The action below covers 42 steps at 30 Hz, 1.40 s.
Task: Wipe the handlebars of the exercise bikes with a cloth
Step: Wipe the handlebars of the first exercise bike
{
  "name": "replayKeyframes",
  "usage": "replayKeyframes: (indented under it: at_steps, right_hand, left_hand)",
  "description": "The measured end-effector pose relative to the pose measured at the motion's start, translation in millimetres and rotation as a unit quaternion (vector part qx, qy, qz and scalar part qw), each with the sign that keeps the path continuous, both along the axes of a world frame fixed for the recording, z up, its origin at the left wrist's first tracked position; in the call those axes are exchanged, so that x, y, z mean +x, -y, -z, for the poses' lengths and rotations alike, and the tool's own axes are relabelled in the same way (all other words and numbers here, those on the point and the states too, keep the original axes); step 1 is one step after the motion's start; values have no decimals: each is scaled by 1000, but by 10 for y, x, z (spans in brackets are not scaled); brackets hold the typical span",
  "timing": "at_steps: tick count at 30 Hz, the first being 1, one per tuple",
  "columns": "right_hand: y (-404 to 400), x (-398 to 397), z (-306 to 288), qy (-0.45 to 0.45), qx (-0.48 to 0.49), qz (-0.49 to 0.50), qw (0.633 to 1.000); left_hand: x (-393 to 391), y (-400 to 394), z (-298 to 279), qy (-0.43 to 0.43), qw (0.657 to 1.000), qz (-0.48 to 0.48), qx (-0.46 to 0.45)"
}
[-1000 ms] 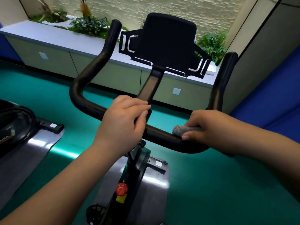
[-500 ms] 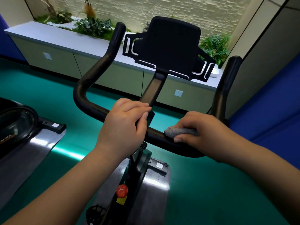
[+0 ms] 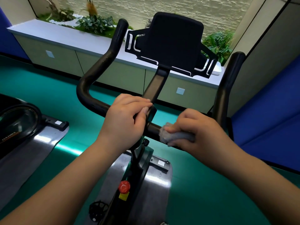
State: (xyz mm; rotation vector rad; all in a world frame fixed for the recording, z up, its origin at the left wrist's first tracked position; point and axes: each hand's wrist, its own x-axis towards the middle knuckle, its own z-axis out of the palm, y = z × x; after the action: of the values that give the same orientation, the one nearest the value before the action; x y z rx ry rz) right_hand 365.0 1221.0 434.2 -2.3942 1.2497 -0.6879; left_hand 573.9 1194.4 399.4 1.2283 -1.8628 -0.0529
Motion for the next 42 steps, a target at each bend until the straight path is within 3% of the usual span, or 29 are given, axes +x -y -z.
replayKeyframes:
  at_steps: [7,11,16,25,31,38,42]
  right_hand:
    - [-43,173,59,-64,-72,-38,995]
    - [-193,-148,49,-60,-26,-26,998]
    - [19,103,7,5,22,74,997]
    - [106,-107,-182,-136,160,112,971]
    - [231,333,-125,-51,142,82,985]
    - [230,-24,-245,-178,199,81,960]
    - [312,170,-197,-151,186,81,967]
  left_hand:
    - [15,-2,-3,-5,1000,7,6]
    - [4,-13,-2,-7,1000,0,10]
    - [-9,-20,-11,4,1000,-9,10]
    - [-22,-36,-29,39,999,-17,33]
    - [-13,-2,-33,51,998,-19,36]
    - [-17,-19,-39,49,997,-19,61]
    - [-14,-12,-43,49,997,-20,61]
